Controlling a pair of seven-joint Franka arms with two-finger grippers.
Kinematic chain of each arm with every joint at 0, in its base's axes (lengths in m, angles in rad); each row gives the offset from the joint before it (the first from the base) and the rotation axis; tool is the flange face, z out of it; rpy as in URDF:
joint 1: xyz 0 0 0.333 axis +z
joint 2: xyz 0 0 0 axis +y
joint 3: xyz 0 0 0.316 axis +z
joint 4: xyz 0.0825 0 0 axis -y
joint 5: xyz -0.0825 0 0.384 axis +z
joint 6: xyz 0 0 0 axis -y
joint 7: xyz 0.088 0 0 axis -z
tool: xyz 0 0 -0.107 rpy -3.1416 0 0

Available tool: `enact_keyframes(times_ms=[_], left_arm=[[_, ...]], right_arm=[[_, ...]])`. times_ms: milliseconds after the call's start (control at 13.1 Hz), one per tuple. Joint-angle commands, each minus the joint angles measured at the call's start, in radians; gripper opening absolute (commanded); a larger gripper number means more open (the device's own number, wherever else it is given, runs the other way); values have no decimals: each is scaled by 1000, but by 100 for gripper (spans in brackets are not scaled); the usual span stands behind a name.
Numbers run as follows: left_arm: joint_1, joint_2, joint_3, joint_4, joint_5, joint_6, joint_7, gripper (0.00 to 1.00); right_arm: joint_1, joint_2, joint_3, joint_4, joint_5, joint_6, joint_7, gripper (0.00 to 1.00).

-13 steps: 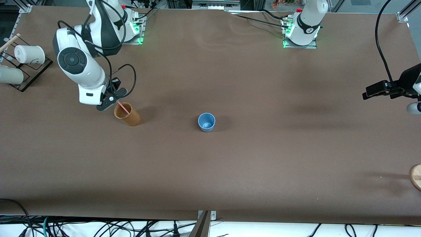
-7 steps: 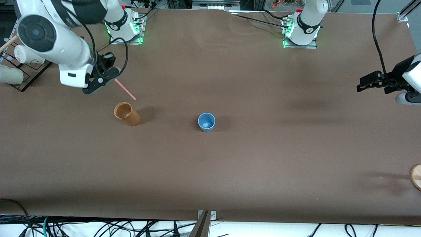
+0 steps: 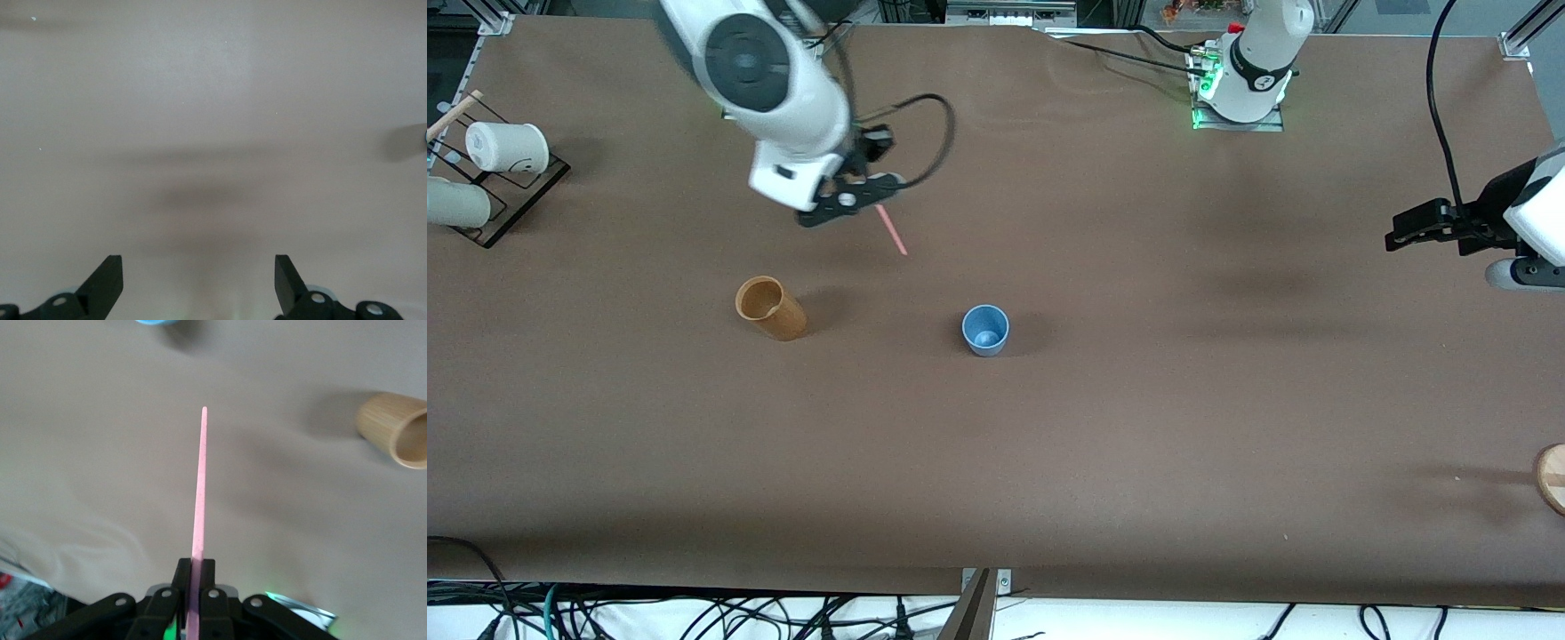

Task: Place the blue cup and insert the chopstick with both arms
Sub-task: 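Lift the chopstick out of the bamboo cup and carry it over the blue cup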

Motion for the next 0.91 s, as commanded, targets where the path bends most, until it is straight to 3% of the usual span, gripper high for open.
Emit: enact_keyframes(times_ms=[0, 457, 838], left_arm=[[3, -4, 2, -1, -4, 6, -4, 100], [3, 6, 2, 25, -11, 8, -5, 100], [-1, 15, 1, 25, -7, 8, -7, 100]], right_arm=[[50, 108, -7, 131, 12, 43, 140, 0], [77, 235, -8, 188, 13, 255, 235, 0], [80, 299, -10, 188, 2, 311, 246, 0]])
